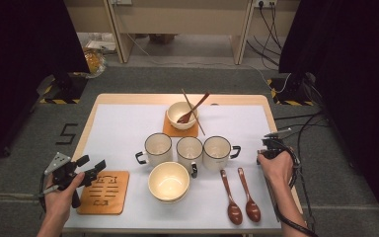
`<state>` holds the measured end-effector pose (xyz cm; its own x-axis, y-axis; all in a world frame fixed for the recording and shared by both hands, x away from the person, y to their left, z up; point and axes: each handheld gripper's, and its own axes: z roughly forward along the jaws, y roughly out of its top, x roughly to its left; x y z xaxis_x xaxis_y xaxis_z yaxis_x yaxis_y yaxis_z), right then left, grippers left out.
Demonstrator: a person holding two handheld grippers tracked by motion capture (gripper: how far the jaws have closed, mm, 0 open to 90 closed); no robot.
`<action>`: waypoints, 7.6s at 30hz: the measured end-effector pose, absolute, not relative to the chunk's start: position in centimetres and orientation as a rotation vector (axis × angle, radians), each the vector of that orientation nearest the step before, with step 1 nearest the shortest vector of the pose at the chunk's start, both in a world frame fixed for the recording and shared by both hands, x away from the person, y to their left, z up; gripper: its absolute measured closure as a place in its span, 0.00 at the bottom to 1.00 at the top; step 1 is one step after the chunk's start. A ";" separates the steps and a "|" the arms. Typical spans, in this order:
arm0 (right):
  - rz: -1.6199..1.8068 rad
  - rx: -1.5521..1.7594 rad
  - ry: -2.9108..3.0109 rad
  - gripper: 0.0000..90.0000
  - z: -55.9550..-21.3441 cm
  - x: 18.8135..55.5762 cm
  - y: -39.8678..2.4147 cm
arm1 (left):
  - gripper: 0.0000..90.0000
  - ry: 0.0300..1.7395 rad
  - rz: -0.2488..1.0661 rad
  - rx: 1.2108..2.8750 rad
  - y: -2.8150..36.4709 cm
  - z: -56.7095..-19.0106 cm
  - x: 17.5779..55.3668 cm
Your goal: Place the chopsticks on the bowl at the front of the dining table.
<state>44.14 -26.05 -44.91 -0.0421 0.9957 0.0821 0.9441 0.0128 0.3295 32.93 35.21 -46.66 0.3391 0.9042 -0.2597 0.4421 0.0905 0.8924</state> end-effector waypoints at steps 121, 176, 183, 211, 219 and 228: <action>0.473 2.056 2.111 0.80 -44.8 40.0 -25.3 | 0.22 1.271 0.542 1.526 35.3 -46.6 32.9; 0.251 2.105 2.228 0.89 -45.0 38.4 -25.0 | 0.22 1.271 0.546 1.517 35.5 -46.5 32.8; 0.222 2.107 2.236 0.90 -44.9 38.7 -24.9 | 0.22 1.270 0.547 1.517 35.5 -46.5 32.8; 0.153 2.140 2.235 0.95 -45.0 39.3 -24.7 | 0.22 1.269 0.547 1.521 35.5 -46.5 32.8; 0.204 2.128 2.228 0.95 -44.9 39.0 -25.0 | 0.22 1.273 0.547 1.520 35.5 -46.5 32.8; 0.237 2.118 2.213 0.95 -44.3 38.8 -25.4 | 0.22 1.270 0.546 1.526 35.4 -46.6 32.8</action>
<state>38.77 -25.41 -44.30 -0.0481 0.9973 0.0564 0.9866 0.0386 0.1584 32.85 35.36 -46.55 0.3376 0.9058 -0.2559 0.4378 0.0895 0.8946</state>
